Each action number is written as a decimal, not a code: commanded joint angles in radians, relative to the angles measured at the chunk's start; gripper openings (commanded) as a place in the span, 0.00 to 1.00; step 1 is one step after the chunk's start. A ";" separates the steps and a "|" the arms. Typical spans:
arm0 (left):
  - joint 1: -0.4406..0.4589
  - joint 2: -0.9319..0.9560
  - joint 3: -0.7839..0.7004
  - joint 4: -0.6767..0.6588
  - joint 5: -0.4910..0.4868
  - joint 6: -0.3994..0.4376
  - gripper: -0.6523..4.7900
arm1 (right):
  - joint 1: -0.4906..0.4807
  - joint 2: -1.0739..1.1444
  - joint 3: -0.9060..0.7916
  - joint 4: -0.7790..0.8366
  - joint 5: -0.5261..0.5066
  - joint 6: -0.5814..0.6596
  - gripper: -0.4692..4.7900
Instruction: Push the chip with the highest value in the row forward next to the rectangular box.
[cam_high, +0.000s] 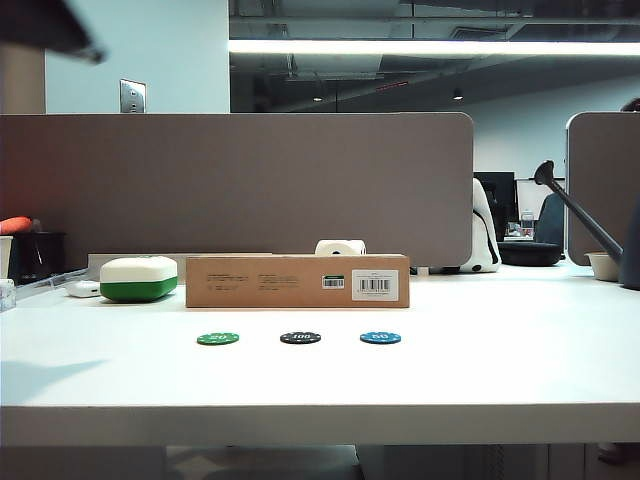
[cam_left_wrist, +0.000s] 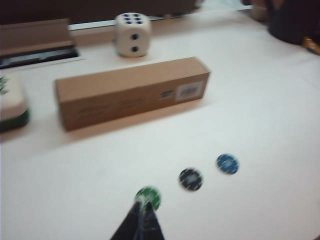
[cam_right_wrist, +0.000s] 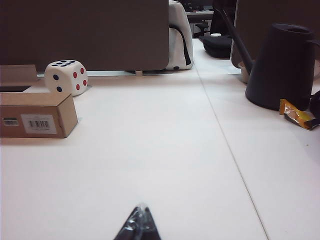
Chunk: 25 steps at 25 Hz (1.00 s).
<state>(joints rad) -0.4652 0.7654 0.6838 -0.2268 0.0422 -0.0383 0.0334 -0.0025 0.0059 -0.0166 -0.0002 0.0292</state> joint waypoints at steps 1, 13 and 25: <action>-0.049 0.132 0.105 0.067 0.007 0.004 0.11 | 0.001 0.001 -0.005 0.013 0.000 0.003 0.08; -0.051 0.349 0.121 0.198 0.005 0.004 0.11 | 0.000 0.001 -0.005 0.013 0.001 0.003 0.08; -0.051 0.363 0.121 0.191 0.004 0.004 0.11 | 0.000 0.001 -0.005 0.014 0.000 0.005 0.08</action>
<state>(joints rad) -0.5179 1.1313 0.8009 -0.0441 0.0425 -0.0383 0.0334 -0.0025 0.0059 -0.0181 -0.0002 0.0296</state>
